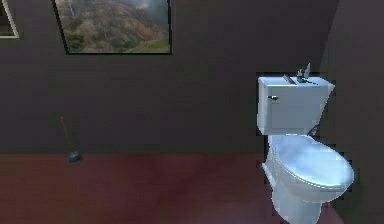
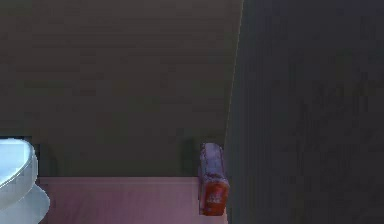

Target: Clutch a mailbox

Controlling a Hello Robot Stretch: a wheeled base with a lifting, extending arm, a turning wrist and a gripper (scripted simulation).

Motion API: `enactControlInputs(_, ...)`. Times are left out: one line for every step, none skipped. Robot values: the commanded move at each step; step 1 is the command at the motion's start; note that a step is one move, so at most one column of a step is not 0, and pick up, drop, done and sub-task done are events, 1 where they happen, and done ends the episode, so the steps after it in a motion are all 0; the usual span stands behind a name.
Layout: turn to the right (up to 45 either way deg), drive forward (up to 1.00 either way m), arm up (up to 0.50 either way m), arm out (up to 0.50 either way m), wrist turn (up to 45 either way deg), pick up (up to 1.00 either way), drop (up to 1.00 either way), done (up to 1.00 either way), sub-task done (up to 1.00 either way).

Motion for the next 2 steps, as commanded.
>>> enactControlInputs(0.0,0.00,0.10,0.00,0.0,0.00,0.00,0.00,0.00)
enactControlInputs(0.0,0.00,0.00,0.50,0.0,0.00,0.00,0.00,0.00)
